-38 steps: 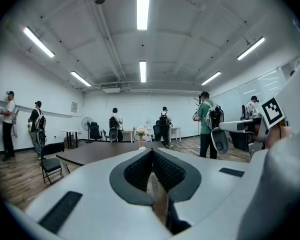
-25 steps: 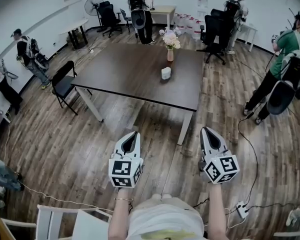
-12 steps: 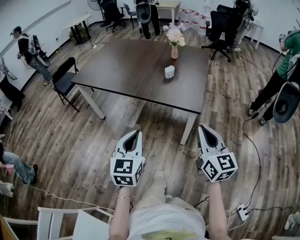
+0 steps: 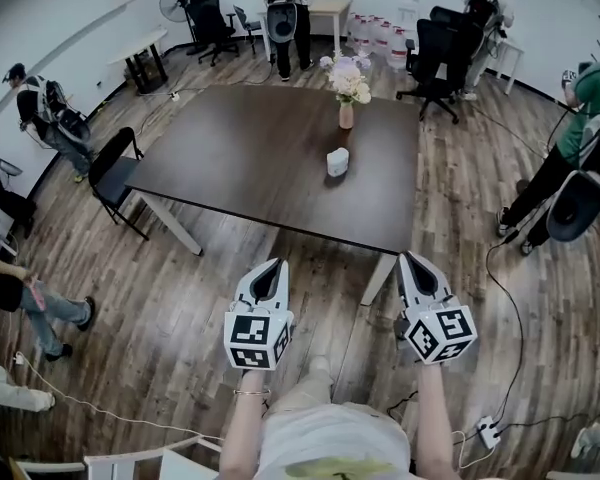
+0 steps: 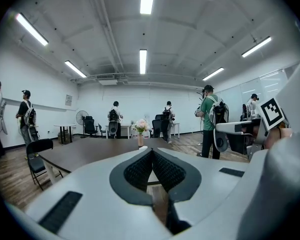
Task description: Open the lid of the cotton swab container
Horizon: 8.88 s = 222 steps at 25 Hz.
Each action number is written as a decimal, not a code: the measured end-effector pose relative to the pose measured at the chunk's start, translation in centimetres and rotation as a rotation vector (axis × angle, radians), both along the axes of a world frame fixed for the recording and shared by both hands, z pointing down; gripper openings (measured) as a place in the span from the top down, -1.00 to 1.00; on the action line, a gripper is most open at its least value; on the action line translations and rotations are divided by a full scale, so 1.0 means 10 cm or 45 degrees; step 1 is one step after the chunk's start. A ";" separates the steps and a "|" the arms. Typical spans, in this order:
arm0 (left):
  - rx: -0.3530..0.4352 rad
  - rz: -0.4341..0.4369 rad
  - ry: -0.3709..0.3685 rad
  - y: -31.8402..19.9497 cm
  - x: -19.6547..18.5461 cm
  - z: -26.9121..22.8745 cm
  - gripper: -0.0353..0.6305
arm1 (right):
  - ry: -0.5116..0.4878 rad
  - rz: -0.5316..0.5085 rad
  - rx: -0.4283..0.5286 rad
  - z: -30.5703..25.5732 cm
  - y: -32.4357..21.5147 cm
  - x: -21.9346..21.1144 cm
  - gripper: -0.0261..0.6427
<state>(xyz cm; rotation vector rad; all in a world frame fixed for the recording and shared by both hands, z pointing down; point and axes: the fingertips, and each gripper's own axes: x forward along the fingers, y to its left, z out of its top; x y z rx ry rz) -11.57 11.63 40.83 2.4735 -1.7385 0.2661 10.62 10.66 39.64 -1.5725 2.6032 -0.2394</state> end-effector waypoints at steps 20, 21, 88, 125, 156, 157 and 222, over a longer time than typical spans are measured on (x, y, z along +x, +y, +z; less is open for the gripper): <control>-0.078 0.065 0.014 -1.39 -0.11 0.28 0.82 | -0.001 0.069 -0.095 0.31 -1.32 -0.05 0.86; -0.086 0.062 0.014 -1.47 -0.11 0.30 0.82 | -0.005 0.068 -0.098 0.32 -1.41 -0.04 0.86; -0.549 0.467 -0.239 -4.30 1.16 2.42 0.10 | -0.146 0.005 -0.463 1.56 -3.82 0.07 0.86; -0.431 0.961 -0.099 -3.52 1.23 0.76 0.15 | -0.270 -0.856 -0.134 0.16 -3.56 -0.59 0.62; -0.403 1.123 -0.063 -3.36 1.24 0.39 0.16 | -0.179 -1.133 -0.246 -0.11 -3.45 -0.98 0.30; -0.398 1.120 -0.068 -3.37 1.24 0.39 0.16 | -0.189 -1.130 -0.256 -0.11 -3.46 -0.99 0.30; -0.279 0.408 -0.120 -3.80 0.31 0.60 0.18 | 0.026 -0.299 -0.210 0.43 -3.77 -0.34 0.86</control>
